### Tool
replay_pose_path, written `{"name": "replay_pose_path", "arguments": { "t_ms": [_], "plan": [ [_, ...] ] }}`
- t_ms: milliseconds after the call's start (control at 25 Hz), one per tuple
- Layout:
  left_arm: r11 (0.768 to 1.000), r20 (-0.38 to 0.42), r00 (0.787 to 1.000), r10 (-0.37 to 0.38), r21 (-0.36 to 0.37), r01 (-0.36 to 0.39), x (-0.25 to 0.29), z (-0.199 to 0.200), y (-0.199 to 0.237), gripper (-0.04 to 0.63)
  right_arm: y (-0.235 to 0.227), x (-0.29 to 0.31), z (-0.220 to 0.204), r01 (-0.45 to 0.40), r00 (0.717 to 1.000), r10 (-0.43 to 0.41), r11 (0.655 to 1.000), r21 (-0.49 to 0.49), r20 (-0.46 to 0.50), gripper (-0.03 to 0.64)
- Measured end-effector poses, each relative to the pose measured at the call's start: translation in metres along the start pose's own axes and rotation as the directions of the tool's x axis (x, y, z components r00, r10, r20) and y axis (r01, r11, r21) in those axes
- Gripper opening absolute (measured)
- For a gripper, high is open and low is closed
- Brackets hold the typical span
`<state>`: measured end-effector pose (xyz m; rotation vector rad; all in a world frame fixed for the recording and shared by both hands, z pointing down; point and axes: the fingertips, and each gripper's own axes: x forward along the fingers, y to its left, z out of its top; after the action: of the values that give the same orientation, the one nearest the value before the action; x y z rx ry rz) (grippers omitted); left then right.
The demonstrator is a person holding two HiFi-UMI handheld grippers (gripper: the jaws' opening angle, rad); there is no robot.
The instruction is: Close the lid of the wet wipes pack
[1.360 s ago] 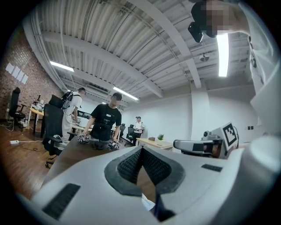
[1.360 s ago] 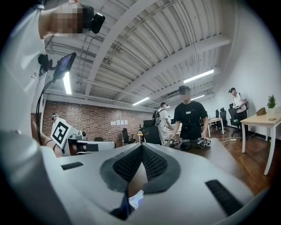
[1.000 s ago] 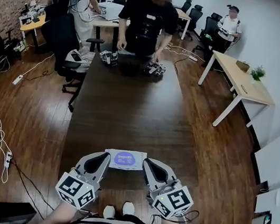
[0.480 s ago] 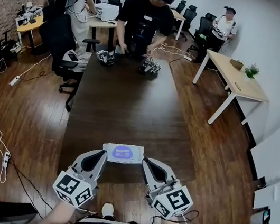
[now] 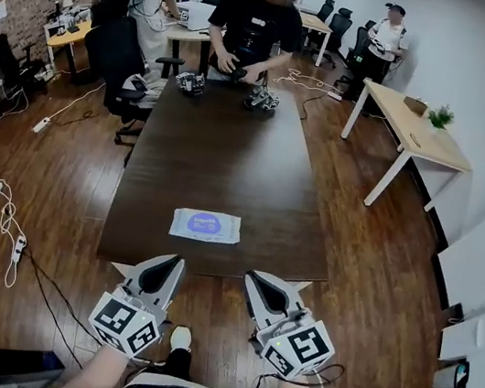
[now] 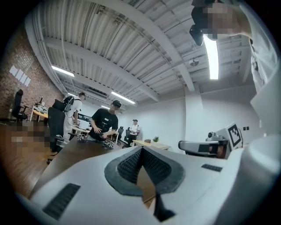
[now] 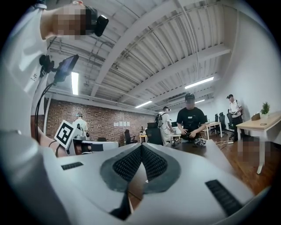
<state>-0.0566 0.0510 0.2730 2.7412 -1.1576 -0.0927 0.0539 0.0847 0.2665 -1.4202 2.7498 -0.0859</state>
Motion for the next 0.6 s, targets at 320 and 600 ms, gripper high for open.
{"name": "replay_pose_path", "arguments": {
  "t_ms": [320,600],
  "plan": [
    [1.000,0.001,1.000,0.023,-0.016,-0.023,-0.073,-0.030,-0.098,0.002,0.043,-0.114,-0.009,-0.016,1.000,0.016,1.000,0.015,-0.001,0.008],
    [0.999,0.011,0.999,0.039,0.010,-0.039,-0.115,-0.031,-0.140,0.002,0.070,-0.168,-0.002,-0.013,1.000,0.012,1.000,0.016,0.029,0.008]
  ]
}}
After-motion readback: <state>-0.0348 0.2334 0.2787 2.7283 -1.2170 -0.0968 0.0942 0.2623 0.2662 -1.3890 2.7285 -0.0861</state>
